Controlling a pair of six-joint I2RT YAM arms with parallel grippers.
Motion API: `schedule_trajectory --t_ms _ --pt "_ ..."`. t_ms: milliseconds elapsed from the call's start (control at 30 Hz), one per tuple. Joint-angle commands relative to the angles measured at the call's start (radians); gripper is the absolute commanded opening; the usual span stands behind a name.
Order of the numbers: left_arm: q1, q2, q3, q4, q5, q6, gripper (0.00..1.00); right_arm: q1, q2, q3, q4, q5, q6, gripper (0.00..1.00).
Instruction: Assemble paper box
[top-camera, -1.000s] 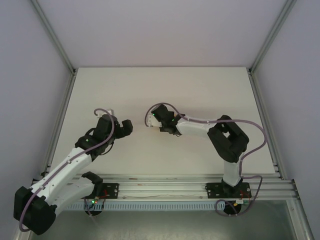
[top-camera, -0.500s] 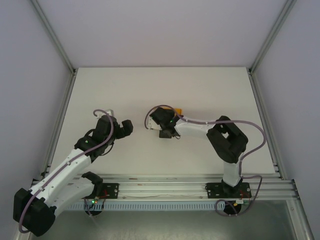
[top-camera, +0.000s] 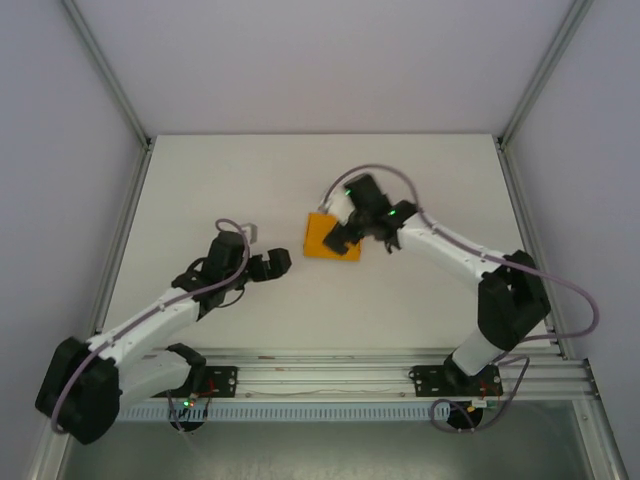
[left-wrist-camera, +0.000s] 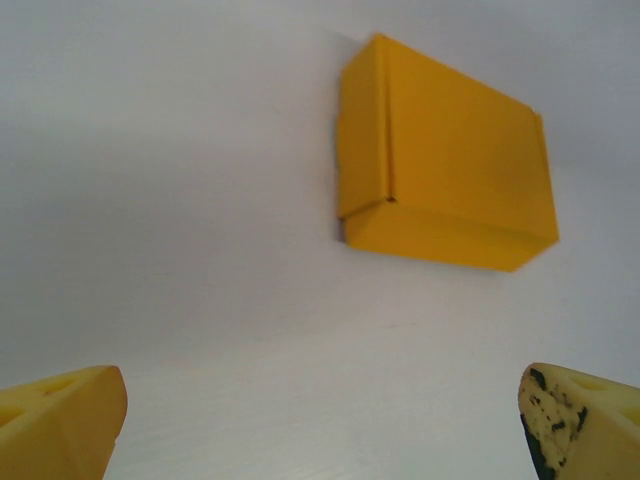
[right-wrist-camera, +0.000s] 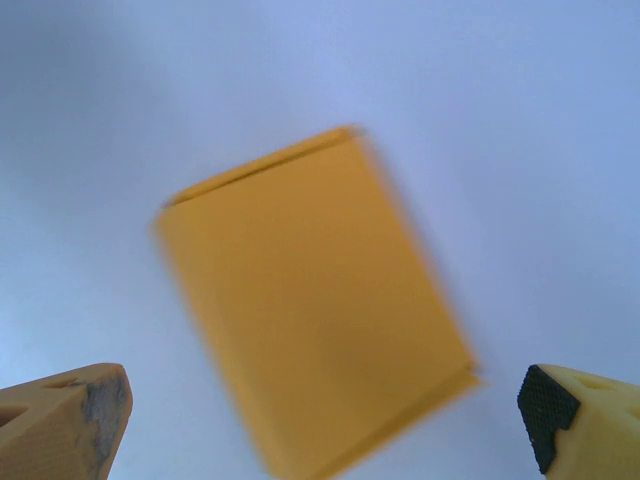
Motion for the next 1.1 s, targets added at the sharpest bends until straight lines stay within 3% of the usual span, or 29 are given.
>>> schedule_trajectory --t_ms 0,100,233,467,733,833,1067 --pt "-0.07 0.106 0.021 0.249 0.107 0.052 1.0 -0.119 0.079 0.063 0.03 -0.153 0.298 1.0" --pt "-0.124 0.238 0.058 0.373 0.107 0.056 0.99 -0.193 0.218 0.177 0.0 -0.312 0.398 0.91" --pt "-0.15 0.4 0.059 0.593 0.152 0.028 0.97 -0.222 0.395 0.345 -0.079 -0.46 0.361 0.74" --pt "-0.165 0.558 0.137 0.628 0.173 0.055 0.97 -0.213 0.57 0.499 -0.196 -0.498 0.272 0.68" --pt "-0.165 0.688 0.208 0.671 0.139 0.065 0.97 -0.185 0.705 0.58 -0.303 -0.557 0.209 0.55" --pt "-0.165 0.715 0.21 0.717 0.134 0.052 0.97 -0.176 0.743 0.598 -0.372 -0.609 0.136 0.44" --pt "-0.166 0.752 0.201 0.818 0.099 0.051 0.96 -0.14 0.79 0.622 -0.507 -0.658 -0.024 0.37"
